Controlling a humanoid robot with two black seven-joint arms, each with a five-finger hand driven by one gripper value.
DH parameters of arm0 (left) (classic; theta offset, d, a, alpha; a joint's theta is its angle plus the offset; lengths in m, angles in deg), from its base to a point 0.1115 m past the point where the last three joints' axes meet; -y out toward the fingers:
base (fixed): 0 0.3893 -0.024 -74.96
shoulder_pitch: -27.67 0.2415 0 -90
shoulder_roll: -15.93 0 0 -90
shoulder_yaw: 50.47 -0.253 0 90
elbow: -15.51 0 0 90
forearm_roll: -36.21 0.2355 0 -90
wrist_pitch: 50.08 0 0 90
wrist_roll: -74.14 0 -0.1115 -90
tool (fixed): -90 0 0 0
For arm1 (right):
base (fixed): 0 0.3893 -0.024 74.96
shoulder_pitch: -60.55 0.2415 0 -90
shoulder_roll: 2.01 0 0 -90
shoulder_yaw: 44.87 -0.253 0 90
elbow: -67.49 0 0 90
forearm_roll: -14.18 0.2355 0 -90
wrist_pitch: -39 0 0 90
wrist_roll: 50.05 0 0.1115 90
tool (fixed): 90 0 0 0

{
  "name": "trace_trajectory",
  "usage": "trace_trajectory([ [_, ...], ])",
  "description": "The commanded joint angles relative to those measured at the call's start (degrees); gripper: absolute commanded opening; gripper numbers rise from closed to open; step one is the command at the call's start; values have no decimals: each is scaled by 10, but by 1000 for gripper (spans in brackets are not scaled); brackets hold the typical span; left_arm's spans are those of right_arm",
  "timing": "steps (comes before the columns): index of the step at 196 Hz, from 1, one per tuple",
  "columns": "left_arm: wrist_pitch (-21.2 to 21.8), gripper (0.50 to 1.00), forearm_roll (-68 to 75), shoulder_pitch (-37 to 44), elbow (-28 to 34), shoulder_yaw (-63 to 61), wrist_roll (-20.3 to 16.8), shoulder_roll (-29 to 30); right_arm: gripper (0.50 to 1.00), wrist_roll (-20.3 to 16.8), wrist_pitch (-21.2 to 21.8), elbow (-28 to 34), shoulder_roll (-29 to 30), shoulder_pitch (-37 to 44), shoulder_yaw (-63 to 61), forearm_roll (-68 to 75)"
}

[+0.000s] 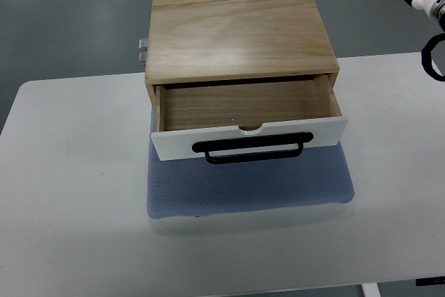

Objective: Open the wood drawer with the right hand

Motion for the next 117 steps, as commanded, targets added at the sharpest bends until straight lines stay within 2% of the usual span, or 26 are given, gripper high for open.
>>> trace_trajectory([
  [1,0,1000,0,0,0,0,0,0,944,14,0,-1,13,-21,3,0],
  [63,0,1000,0,0,0,0,0,0,944,14,0,-1,55,-61,9,0],
  [117,0,1000,0,0,0,0,0,0,946,15,1,-1,64,-76,11,0],
])
